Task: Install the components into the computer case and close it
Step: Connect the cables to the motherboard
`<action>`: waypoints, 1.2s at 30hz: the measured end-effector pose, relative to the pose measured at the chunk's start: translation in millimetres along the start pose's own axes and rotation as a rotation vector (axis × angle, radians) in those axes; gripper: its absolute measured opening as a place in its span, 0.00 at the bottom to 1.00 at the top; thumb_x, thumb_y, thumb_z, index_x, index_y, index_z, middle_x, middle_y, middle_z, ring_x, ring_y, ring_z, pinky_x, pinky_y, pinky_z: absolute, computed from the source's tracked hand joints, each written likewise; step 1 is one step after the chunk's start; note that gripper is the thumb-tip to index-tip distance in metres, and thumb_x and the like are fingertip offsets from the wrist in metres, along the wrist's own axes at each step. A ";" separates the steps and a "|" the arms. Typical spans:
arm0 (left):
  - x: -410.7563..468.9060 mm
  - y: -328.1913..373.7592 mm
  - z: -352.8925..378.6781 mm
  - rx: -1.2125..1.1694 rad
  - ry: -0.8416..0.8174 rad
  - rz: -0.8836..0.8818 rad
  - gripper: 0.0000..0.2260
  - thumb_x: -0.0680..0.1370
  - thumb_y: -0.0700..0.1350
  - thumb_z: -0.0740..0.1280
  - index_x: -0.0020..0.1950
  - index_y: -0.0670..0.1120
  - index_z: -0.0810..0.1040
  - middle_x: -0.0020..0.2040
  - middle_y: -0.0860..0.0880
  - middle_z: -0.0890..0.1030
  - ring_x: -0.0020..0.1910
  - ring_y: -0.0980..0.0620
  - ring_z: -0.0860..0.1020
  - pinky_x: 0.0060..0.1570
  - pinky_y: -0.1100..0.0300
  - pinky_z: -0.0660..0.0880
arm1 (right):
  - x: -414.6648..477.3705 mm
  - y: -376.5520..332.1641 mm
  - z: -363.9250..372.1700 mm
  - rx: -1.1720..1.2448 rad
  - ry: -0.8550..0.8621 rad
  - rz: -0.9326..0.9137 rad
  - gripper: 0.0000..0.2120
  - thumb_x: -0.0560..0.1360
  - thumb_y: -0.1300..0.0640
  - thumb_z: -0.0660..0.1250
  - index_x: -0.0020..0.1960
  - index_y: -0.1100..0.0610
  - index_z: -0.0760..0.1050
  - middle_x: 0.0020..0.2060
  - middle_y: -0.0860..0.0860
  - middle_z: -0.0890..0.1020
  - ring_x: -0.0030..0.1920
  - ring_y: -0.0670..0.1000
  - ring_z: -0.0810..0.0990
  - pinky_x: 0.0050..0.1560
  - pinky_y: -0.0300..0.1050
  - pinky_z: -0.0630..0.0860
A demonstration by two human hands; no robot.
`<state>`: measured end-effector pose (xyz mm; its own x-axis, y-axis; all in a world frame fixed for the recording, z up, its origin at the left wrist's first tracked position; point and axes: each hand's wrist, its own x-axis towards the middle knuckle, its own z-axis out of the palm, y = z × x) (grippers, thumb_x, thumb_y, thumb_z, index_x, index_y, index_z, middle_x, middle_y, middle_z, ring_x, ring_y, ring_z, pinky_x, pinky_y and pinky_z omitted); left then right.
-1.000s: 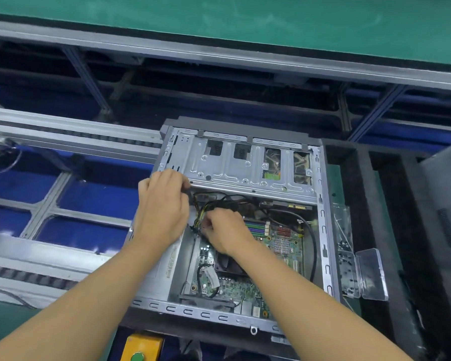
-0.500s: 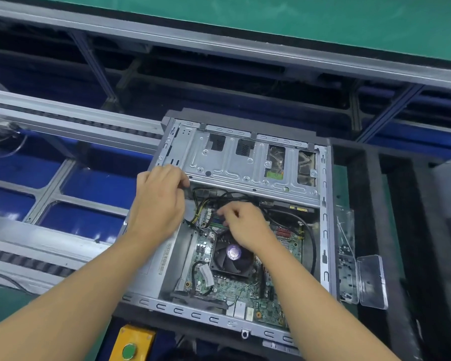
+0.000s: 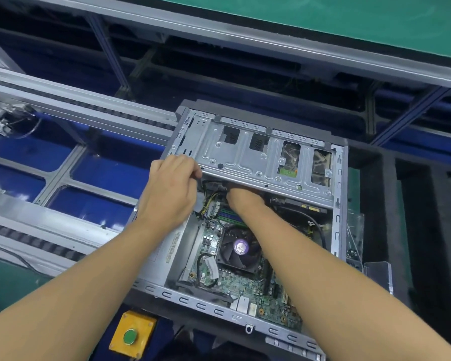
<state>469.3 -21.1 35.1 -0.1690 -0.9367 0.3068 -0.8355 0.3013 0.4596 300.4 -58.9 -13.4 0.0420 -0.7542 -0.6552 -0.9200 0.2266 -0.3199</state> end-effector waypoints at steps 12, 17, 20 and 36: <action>-0.3 6.1 -4.7 0.002 0.019 0.071 0.08 0.74 0.41 0.54 0.43 0.49 0.73 0.41 0.56 0.75 0.45 0.54 0.71 0.52 0.57 0.63 | -71.0 26.9 28.2 -0.185 0.481 -0.479 0.13 0.85 0.55 0.59 0.64 0.54 0.79 0.51 0.51 0.80 0.53 0.56 0.76 0.57 0.53 0.72; -1.3 14.1 -6.8 0.163 -0.086 0.284 0.07 0.73 0.37 0.60 0.40 0.45 0.77 0.38 0.51 0.78 0.40 0.47 0.76 0.46 0.48 0.72 | -78.1 44.6 26.3 0.070 0.461 -0.375 0.14 0.86 0.55 0.59 0.67 0.56 0.77 0.55 0.53 0.77 0.56 0.55 0.77 0.54 0.53 0.76; 2.0 22.4 -0.6 0.359 -0.371 0.353 0.08 0.77 0.39 0.61 0.48 0.47 0.80 0.45 0.51 0.81 0.43 0.48 0.79 0.47 0.50 0.74 | -78.4 49.5 28.1 0.123 0.497 -0.316 0.13 0.86 0.58 0.59 0.65 0.61 0.78 0.56 0.55 0.76 0.56 0.56 0.77 0.57 0.52 0.75; 45.9 43.4 65.5 0.225 -0.950 0.010 0.15 0.84 0.49 0.53 0.52 0.44 0.77 0.57 0.44 0.80 0.46 0.49 0.74 0.48 0.56 0.69 | -96.3 63.4 35.1 -0.132 0.525 -0.069 0.24 0.75 0.70 0.66 0.69 0.58 0.70 0.60 0.57 0.76 0.60 0.59 0.73 0.46 0.49 0.68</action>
<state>391.0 -62.7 14.5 -0.4455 -0.7180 -0.5348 -0.8953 0.3614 0.2606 251.7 49.8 5.4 -0.0653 -0.9786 -0.1951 -0.9646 0.1120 -0.2387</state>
